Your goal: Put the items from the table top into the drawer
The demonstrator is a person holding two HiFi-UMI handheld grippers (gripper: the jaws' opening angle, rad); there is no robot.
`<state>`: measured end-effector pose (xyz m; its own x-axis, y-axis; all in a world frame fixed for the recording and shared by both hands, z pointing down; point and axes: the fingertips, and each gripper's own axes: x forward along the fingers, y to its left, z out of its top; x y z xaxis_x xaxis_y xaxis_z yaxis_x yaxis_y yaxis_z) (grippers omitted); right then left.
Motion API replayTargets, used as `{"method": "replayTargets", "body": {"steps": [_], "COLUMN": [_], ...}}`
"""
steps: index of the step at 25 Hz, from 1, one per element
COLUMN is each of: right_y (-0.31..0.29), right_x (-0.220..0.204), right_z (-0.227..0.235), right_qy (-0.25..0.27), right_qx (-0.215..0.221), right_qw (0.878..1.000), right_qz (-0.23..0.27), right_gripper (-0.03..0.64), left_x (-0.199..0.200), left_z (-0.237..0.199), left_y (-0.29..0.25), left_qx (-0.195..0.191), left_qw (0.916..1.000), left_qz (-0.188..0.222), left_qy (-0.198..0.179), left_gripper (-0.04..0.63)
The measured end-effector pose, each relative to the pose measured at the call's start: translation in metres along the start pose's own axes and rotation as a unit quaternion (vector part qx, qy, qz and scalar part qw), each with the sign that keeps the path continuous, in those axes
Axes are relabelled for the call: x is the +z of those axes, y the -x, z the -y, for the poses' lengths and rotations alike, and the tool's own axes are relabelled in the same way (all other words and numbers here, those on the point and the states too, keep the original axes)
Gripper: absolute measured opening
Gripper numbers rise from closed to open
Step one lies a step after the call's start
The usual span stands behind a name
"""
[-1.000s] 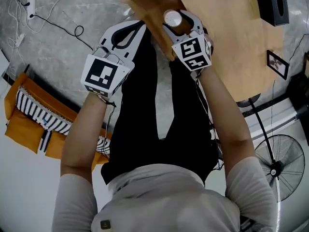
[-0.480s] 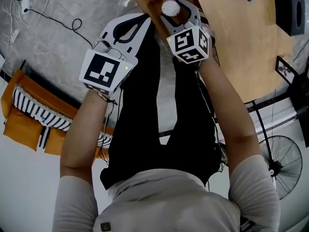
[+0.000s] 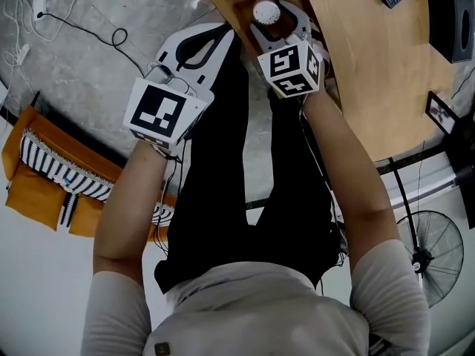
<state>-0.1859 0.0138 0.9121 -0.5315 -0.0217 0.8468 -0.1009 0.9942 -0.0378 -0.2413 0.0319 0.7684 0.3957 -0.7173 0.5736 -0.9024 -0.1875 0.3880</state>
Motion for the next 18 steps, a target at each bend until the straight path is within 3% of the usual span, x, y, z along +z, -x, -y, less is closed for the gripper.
{"method": "replayTargets", "body": {"steps": [11,18], "right_y": [0.027,0.125], "right_x": [0.016,0.06], "right_z": [-0.007,0.011], "right_qy": [-0.023,-0.046], "right_qx": [0.004,-0.023], "right_qw": [1.0,0.997], "right_qz": [0.017,0.055], "right_gripper": [0.289,0.288], "left_x": [0.021,0.092], "left_z": [0.009,0.044], "left_y": [0.007,0.034], "left_qx": [0.0,0.0], "left_qw": [0.9999,0.9989], "left_qz": [0.003,0.021], "left_qy": [-0.012,-0.041], "left_gripper": [0.009,0.009]}}
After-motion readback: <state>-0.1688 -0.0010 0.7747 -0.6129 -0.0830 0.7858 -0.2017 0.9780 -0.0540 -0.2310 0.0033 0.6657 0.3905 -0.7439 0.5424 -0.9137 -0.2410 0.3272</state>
